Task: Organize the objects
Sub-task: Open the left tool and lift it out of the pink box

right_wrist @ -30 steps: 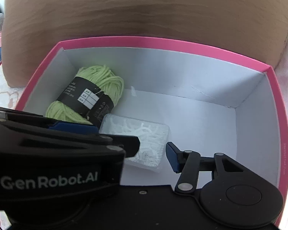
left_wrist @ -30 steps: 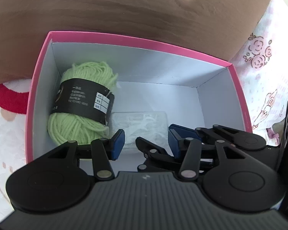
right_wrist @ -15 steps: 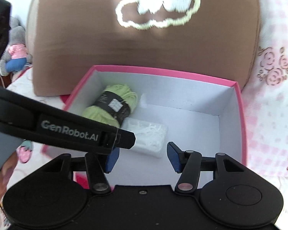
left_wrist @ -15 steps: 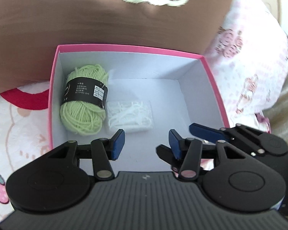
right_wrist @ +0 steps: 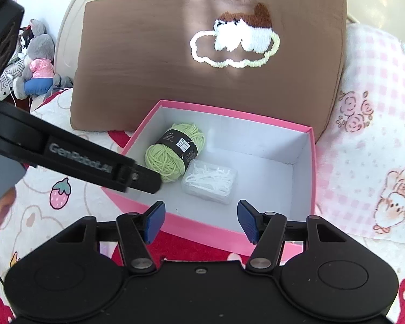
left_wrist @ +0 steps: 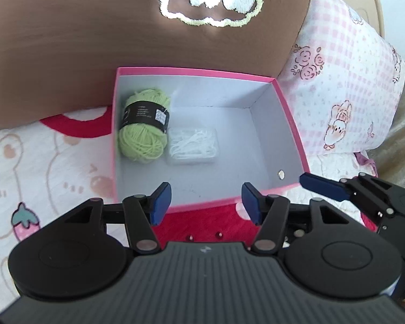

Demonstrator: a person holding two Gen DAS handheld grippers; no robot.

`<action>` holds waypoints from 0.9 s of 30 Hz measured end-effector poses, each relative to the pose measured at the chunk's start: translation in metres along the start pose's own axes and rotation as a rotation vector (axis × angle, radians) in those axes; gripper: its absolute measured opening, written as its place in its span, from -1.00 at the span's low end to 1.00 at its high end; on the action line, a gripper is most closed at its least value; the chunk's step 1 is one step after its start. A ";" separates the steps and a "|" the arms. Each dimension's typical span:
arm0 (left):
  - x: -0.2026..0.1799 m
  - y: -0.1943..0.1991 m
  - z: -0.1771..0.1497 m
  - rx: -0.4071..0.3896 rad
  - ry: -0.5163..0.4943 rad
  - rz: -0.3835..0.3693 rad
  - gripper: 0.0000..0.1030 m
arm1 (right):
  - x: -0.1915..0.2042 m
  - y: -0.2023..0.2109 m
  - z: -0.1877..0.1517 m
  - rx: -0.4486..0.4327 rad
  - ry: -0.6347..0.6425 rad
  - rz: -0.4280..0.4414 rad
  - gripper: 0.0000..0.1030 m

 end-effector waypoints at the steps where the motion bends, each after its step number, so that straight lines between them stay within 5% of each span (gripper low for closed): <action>1: 0.000 0.005 -0.002 -0.001 -0.005 0.004 0.14 | 0.000 0.007 -0.001 0.001 -0.003 0.001 0.27; 7: -0.007 0.032 -0.011 -0.001 -0.065 0.051 0.17 | 0.003 0.033 -0.008 -0.007 0.007 -0.010 0.30; 19: -0.034 0.084 -0.044 0.011 -0.137 0.026 0.39 | 0.009 0.096 -0.022 -0.038 0.032 0.002 0.43; 27: -0.049 0.104 -0.069 0.033 -0.164 0.011 0.54 | 0.011 0.117 -0.033 -0.049 0.032 -0.008 0.69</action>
Point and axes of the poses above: each gripper's, at about its wrist camera, not at the fingertips, and y roughly against the way its jaws point, x to its left, z to its top, the point moved 10 cm from there along -y, roughly the way its jaws point, and after that the axes turned 9 degrees about -z, right-handed, at the moved point
